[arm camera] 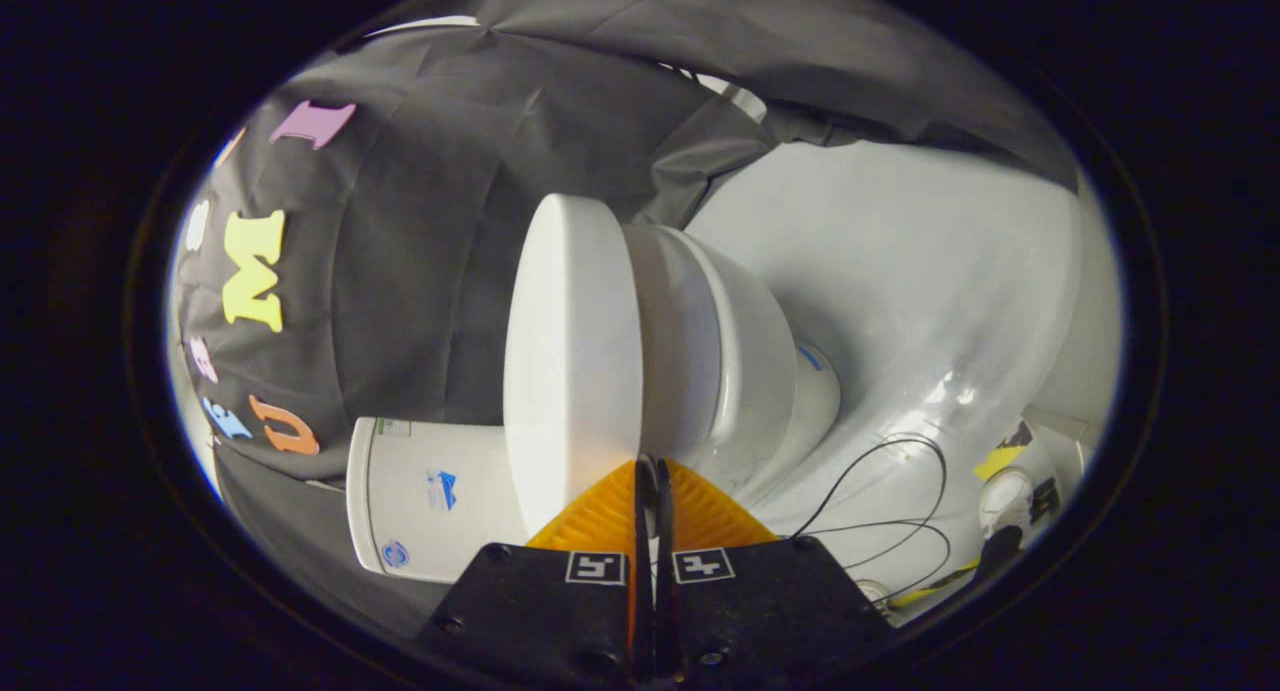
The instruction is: Open the toilet lid.
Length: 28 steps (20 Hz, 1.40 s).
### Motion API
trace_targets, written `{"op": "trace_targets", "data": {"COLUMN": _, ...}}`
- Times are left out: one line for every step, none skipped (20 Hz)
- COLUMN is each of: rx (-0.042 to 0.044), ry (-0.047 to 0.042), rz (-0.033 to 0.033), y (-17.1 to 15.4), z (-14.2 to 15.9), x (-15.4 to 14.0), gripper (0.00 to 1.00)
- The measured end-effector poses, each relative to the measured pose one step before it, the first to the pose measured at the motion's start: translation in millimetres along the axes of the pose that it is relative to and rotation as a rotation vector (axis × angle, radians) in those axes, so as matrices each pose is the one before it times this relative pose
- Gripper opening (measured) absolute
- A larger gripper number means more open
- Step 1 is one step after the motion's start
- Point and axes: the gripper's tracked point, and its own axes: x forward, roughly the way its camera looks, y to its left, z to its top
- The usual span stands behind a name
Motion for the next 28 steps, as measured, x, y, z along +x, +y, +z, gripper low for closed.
{"op": "trace_targets", "data": {"rx": -0.01145, "ry": -0.00166, "rz": 0.00099, "y": 2.04, "z": 0.07, "x": -1.38, "gripper": 0.04}}
{"op": "trace_targets", "data": {"rx": -0.00460, "ry": -0.00244, "rz": 0.00261, "y": 2.63, "z": 0.58, "x": -1.79, "gripper": 0.05}}
{"op": "trace_targets", "data": {"rx": 0.00154, "ry": -0.00223, "rz": 0.00318, "y": 2.24, "z": 1.03, "x": -2.00, "gripper": 0.04}}
{"op": "trace_targets", "data": {"rx": 0.00168, "ry": -0.00533, "rz": 0.00580, "y": 3.28, "z": -0.34, "x": -1.99, "gripper": 0.04}}
{"op": "trace_targets", "data": {"rx": -0.00380, "ry": -0.00481, "rz": 0.00310, "y": 2.25, "z": 0.33, "x": -1.25, "gripper": 0.04}}
{"op": "trace_targets", "data": {"rx": -0.00742, "ry": -0.00303, "rz": -0.00152, "y": 1.72, "z": -0.89, "x": -0.87, "gripper": 0.04}}
{"op": "trace_targets", "data": {"rx": -0.00932, "ry": -0.00412, "rz": -0.00147, "y": 3.24, "z": -0.33, "x": -1.28, "gripper": 0.05}}
{"op": "trace_targets", "data": {"rx": -0.01619, "ry": -0.00749, "rz": 0.00197, "y": 3.81, "z": -0.48, "x": -2.37, "gripper": 0.04}}
{"op": "trace_targets", "data": {"rx": -0.02217, "ry": -0.00709, "rz": 0.00186, "y": 3.98, "z": -0.11, "x": -2.25, "gripper": 0.04}}
{"op": "trace_targets", "data": {"rx": -0.02181, "ry": -0.00876, "rz": -0.00049, "y": 3.88, "z": 0.03, "x": -2.29, "gripper": 0.04}}
{"op": "trace_targets", "data": {"rx": -0.01718, "ry": -0.00766, "rz": -0.00184, "y": 3.88, "z": 0.38, "x": -2.25, "gripper": 0.04}}
{"op": "trace_targets", "data": {"rx": -0.00896, "ry": -0.00728, "rz": -0.00097, "y": 3.94, "z": 0.11, "x": -2.49, "gripper": 0.04}}
{"op": "trace_targets", "data": {"rx": -0.00132, "ry": -0.00826, "rz": 0.00296, "y": 3.98, "z": 0.82, "x": -2.29, "gripper": 0.04}}
{"op": "trace_targets", "data": {"rx": -0.00002, "ry": -0.00752, "rz": 0.00254, "y": 3.86, "z": -0.12, "x": -2.20, "gripper": 0.04}}
{"op": "trace_targets", "data": {"rx": -0.00116, "ry": -0.00765, "rz": 0.00146, "y": 3.29, "z": 0.28, "x": -1.70, "gripper": 0.04}}
{"op": "trace_targets", "data": {"rx": -0.00298, "ry": -0.00655, "rz": -0.00001, "y": 3.56, "z": -0.21, "x": -0.73, "gripper": 0.04}}
{"op": "trace_targets", "data": {"rx": -0.00325, "ry": -0.00740, "rz": 0.00052, "y": 3.51, "z": 0.50, "x": -1.33, "gripper": 0.04}}
{"op": "trace_targets", "data": {"rx": -0.00451, "ry": -0.00872, "rz": 0.00009, "y": 3.89, "z": -0.55, "x": -2.02, "gripper": 0.04}}
{"op": "trace_targets", "data": {"rx": -0.00877, "ry": -0.00919, "rz": -0.00042, "y": 3.79, "z": -0.23, "x": -1.90, "gripper": 0.04}}
{"op": "trace_targets", "data": {"rx": -0.01328, "ry": -0.00831, "rz": -0.00180, "y": 4.67, "z": -0.53, "x": -1.90, "gripper": 0.04}}
{"op": "trace_targets", "data": {"rx": -0.01531, "ry": -0.00725, "rz": -0.00316, "y": 2.73, "z": 0.06, "x": -1.03, "gripper": 0.04}}
{"op": "trace_targets", "data": {"rx": -0.01702, "ry": -0.00789, "rz": -0.00321, "y": 4.25, "z": -0.75, "x": -1.35, "gripper": 0.04}}
{"op": "trace_targets", "data": {"rx": -0.01815, "ry": -0.00697, "rz": -0.00288, "y": 3.25, "z": -0.13, "x": -1.41, "gripper": 0.04}}
{"op": "trace_targets", "data": {"rx": -0.01827, "ry": -0.00870, "rz": -0.00218, "y": 2.67, "z": -0.38, "x": -1.20, "gripper": 0.04}}
{"op": "trace_targets", "data": {"rx": -0.01551, "ry": -0.00854, "rz": -0.00293, "y": -0.80, "z": 1.77, "x": -1.17, "gripper": 0.04}}
{"op": "trace_targets", "data": {"rx": -0.01686, "ry": -0.00946, "rz": -0.00247, "y": 2.10, "z": 1.39, "x": -1.07, "gripper": 0.04}}
{"op": "trace_targets", "data": {"rx": -0.01555, "ry": -0.00877, "rz": -0.00365, "y": 6.90, "z": -1.02, "x": -2.80, "gripper": 0.04}}
{"op": "trace_targets", "data": {"rx": -0.01285, "ry": -0.00903, "rz": -0.00481, "y": 5.83, "z": -0.59, "x": -1.18, "gripper": 0.04}}
